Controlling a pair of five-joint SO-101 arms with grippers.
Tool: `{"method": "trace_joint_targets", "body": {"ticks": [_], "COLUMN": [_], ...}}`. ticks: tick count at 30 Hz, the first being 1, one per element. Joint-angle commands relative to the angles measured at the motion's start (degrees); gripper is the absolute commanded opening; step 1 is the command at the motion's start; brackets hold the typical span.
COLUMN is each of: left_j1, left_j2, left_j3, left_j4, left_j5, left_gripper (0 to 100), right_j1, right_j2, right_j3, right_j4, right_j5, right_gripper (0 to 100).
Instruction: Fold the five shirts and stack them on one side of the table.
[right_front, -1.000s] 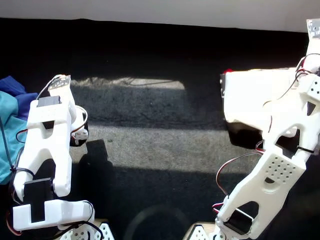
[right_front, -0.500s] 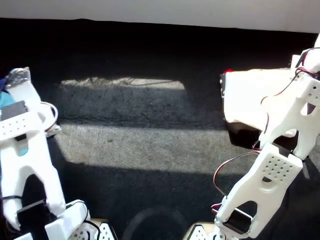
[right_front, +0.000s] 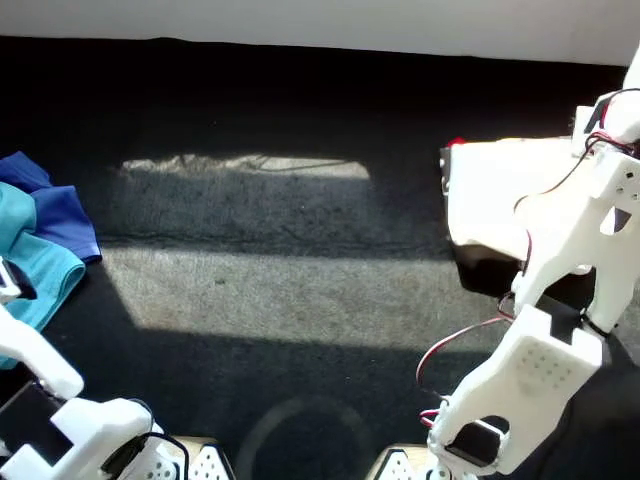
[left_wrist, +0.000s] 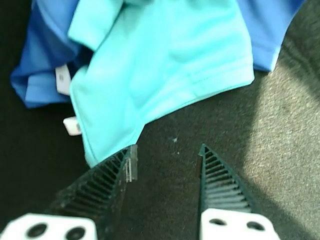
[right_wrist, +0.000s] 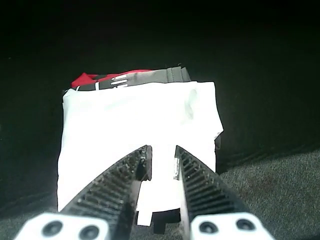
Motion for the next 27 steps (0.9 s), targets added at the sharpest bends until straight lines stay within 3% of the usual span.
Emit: {"method": "trace_joint_targets", "body": {"ticks": [1,5,11,17,27], "left_j1": [-3.2,-5.5,-7.6,-10.4,-4.9], "left_j2": [1.0,2.2,4.0,8.7,15.3], "left_j3": [-4.4,-5.1,-4.5,-2.7,-2.7], "left_j4": [4.2,4.4,1.5,-6.9,-7.0], "left_j5": [-0.4,-0.5,-4.5,-7.3,-6.9], "left_gripper": [21,21,21,21,20], "right_j1": [-4.7,-10.5,-17.3,-18.1,-18.2], "right_j2": [-13.9,-24.5,-33.2,-34.3,-34.7], "right_j3": [17.5,32.2,42.2,44.6,45.1], "right_j4": [0.6,0.4,0.3,0.3,0.3], "right_j5": [-0.4,-0.4,-0.4,-0.5,-0.5], "right_gripper": [8.0,8.0,8.0,8.0,8.0]}}
